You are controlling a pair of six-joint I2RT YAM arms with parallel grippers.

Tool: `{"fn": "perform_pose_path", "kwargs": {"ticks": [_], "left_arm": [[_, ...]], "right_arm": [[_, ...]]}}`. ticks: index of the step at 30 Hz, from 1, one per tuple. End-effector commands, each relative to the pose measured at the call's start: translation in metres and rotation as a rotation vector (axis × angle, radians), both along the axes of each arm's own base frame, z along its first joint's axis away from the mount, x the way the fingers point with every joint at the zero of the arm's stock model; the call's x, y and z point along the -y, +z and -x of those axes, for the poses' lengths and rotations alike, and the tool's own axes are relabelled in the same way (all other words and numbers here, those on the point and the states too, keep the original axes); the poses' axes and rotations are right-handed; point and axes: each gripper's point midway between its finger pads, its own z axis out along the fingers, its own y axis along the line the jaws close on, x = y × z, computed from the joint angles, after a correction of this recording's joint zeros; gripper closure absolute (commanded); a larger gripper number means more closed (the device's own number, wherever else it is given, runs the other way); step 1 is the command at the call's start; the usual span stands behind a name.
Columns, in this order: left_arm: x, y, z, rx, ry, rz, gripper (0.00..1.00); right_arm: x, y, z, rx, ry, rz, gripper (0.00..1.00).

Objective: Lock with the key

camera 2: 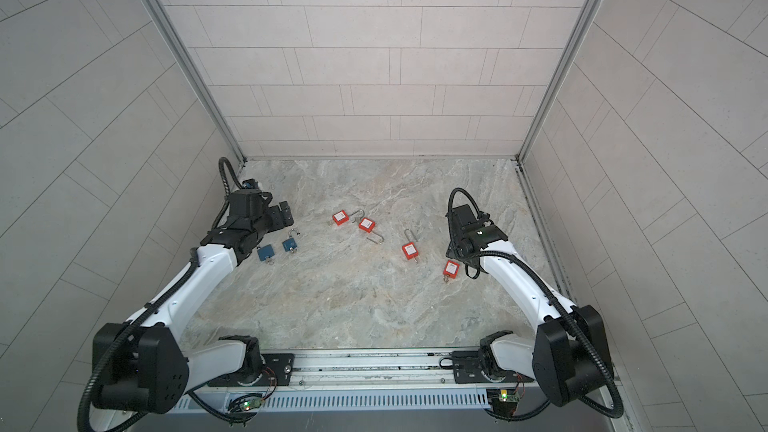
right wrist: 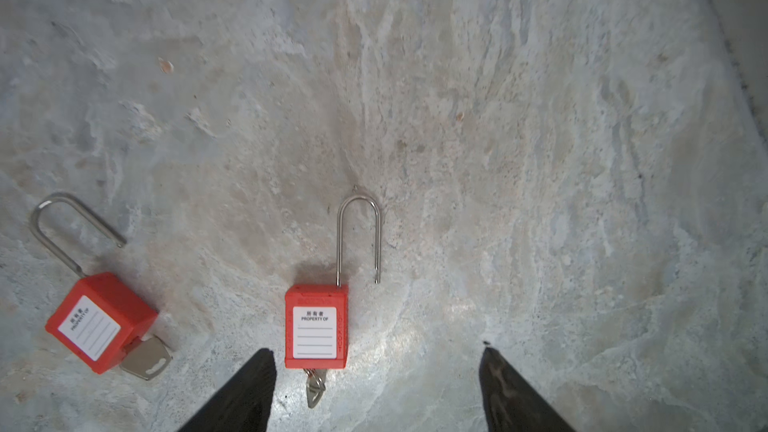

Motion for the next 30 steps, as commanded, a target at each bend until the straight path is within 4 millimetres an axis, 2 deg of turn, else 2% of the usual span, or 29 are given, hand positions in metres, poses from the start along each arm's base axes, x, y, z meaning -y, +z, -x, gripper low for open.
{"fn": "perform_pose_path", "kwargs": {"ticks": [1, 13, 24, 30], "left_arm": [[0.006, -0.008, 0.011, -0.070, 0.008, 0.030, 0.03], [0.010, -0.025, 0.022, -0.111, -0.009, 0.047, 0.03], [0.013, -0.033, 0.023, -0.144, -0.020, 0.047, 0.03], [0.016, -0.031, 0.024, -0.151, -0.028, 0.045, 0.03]], "right_arm": [[-0.007, -0.015, 0.012, -0.072, -0.033, -0.031, 0.22], [-0.029, -0.050, 0.002, -0.172, 0.020, -0.091, 0.25], [-0.038, -0.066, -0.006, -0.214, 0.073, -0.101, 0.26], [-0.038, -0.073, -0.013, -0.232, 0.095, -0.088, 0.29]]}}
